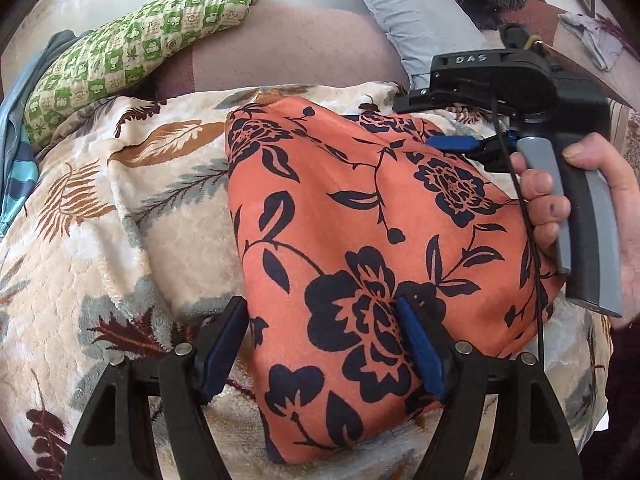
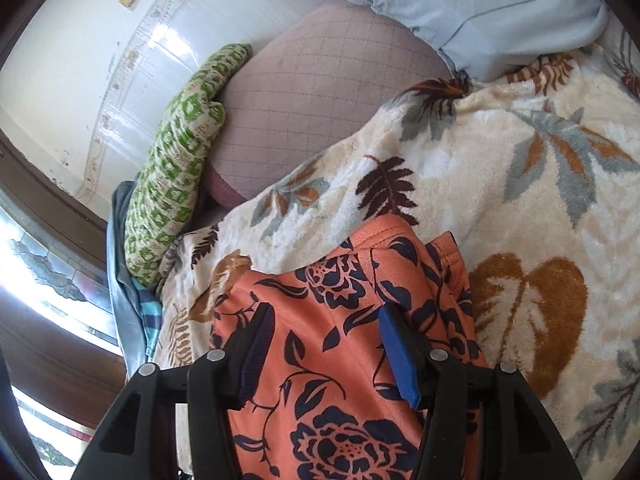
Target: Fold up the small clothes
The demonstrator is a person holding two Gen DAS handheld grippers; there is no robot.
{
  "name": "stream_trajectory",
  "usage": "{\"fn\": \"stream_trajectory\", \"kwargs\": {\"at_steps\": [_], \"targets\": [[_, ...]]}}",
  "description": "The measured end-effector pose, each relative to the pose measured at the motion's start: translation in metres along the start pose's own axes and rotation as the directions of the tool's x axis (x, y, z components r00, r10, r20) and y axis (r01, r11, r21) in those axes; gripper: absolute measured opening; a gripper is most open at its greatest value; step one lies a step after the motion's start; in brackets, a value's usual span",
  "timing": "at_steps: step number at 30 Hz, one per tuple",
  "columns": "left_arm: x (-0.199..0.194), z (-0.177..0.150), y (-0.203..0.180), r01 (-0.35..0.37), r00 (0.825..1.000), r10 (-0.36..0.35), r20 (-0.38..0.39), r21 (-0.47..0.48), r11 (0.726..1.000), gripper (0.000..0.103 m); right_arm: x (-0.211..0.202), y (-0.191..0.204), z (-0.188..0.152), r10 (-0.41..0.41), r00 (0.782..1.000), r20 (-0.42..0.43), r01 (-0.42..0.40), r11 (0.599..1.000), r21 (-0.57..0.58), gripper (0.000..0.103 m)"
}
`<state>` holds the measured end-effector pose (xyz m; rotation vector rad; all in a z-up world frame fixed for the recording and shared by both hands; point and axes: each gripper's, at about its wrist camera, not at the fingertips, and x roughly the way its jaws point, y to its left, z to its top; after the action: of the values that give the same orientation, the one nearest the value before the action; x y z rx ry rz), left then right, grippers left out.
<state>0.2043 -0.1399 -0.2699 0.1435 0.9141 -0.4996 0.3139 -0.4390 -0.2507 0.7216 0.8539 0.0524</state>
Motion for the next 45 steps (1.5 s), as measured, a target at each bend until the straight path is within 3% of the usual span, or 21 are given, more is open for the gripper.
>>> {"fn": "stream_trajectory", "kwargs": {"at_steps": [3,5,7,10,13,20,29,34,40,45], "targets": [[-0.002,0.0,-0.005,-0.021,1.0,0.021,0.011,0.039,0.999,0.078,0.014,-0.019,0.005,-0.048,0.999,-0.025,0.05,0.997,0.065,0.055],[-0.003,0.0,-0.008,-0.033,0.999,0.032,0.016,0.053,0.998,0.078,0.011,-0.029,0.007,-0.08,0.997,0.0,0.08,0.992,0.095,0.044],[-0.003,0.0,-0.01,-0.041,0.999,0.04,0.016,0.061,0.997,0.078,0.005,-0.034,0.007,-0.174,0.984,0.031,0.171,0.982,0.077,0.036],[-0.003,0.0,-0.011,-0.05,0.999,0.049,0.018,0.067,0.996,0.078,0.006,-0.041,0.003,-0.178,0.984,0.012,0.176,0.982,0.073,0.036],[-0.004,0.0,-0.009,-0.053,0.998,0.052,0.018,0.063,0.997,0.079,0.002,-0.026,-0.004,-0.239,0.971,0.008,0.239,0.971,-0.008,0.037],[-0.006,0.003,-0.009,-0.056,0.998,0.056,0.005,0.046,0.997,0.08,-0.039,0.003,-0.036,-0.208,0.977,0.037,0.21,0.973,-0.091,0.038],[-0.016,0.005,-0.006,-0.06,0.998,0.06,0.008,0.041,0.997,0.082,-0.076,0.004,-0.085,-0.221,0.975,0.016,0.222,0.969,-0.108,0.038],[-0.018,0.003,-0.005,-0.083,0.996,0.082,0.017,0.047,0.995,0.086,-0.078,-0.008,-0.107,-0.258,0.966,-0.011,0.256,0.961,-0.104,0.039],[-0.011,-0.001,-0.003,-0.104,0.994,0.103,0.019,0.059,0.993,0.094,-0.067,-0.033,-0.111,-0.232,0.971,-0.057,0.232,0.973,-0.016,0.049],[-0.019,0.003,-0.002,-0.107,0.994,0.105,0.039,0.059,0.992,0.094,-0.062,-0.033,-0.111,-0.231,0.972,-0.052,0.23,0.973,-0.033,0.054]]}}
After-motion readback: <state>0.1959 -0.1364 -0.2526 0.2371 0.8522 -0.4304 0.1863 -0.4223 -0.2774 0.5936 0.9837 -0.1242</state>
